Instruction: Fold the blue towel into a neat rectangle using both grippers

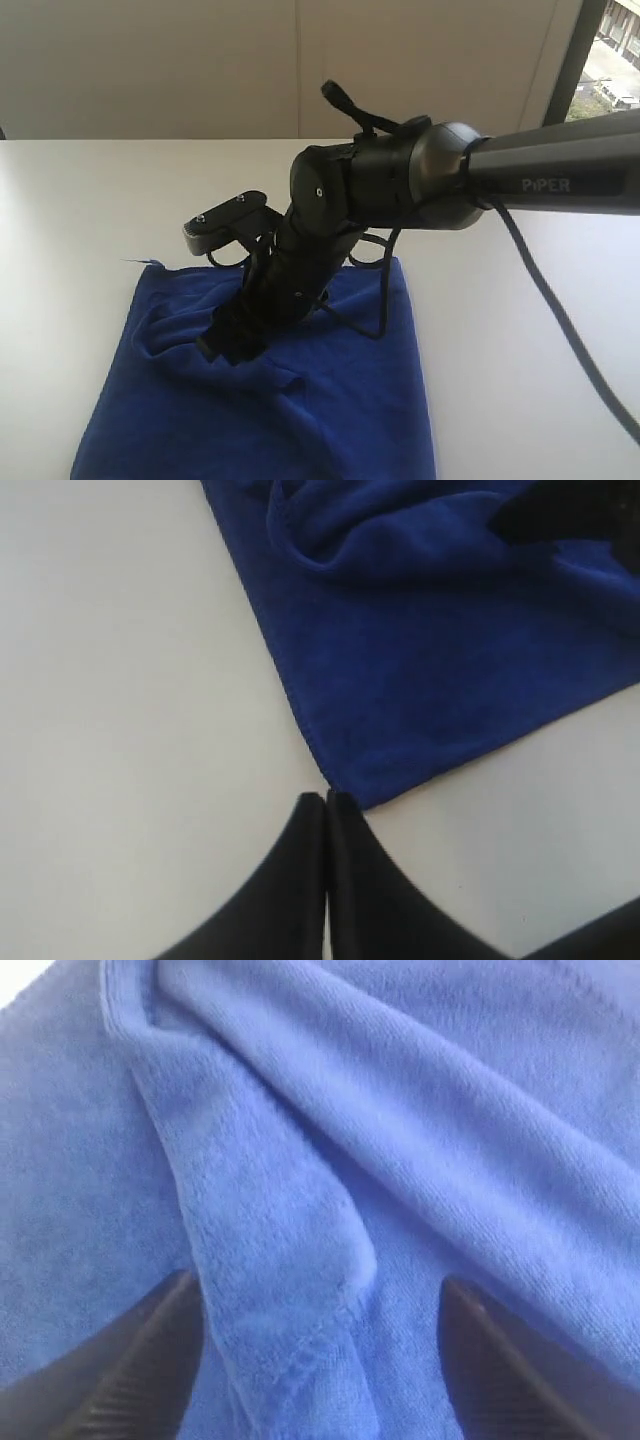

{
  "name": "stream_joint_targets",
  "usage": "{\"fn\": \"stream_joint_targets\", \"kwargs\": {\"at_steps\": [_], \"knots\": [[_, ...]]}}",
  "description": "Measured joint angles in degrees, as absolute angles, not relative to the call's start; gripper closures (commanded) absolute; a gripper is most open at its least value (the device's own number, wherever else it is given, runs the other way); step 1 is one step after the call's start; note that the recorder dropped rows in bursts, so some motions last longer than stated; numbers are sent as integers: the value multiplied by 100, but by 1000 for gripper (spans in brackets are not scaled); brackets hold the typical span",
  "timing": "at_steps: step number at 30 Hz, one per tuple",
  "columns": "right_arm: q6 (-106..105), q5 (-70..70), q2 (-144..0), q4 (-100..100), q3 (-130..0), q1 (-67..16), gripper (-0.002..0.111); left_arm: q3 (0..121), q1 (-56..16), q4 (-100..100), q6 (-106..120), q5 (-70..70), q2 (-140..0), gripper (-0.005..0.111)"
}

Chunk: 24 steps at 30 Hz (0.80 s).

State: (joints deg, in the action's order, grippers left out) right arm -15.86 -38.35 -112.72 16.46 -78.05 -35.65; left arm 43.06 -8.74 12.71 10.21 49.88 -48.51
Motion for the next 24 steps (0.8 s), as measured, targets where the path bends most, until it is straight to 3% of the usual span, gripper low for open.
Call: {"fn": "stream_joint_targets", "kwargs": {"at_steps": [10,15,24], "knots": [[-1596,-3939,-11503,1822,-7805,-3565,45,6188,-874,1020,1358,5838,-7356,107],[-1825,-4012,-11503,2392,-7805,-3565,45,6427,-874,1029,1382,5208,-8360,107],[-2915,-4783,-11503,3752,-7805,-3577,56,6451,-874,1101,1494,4410,-9301,107]]}}
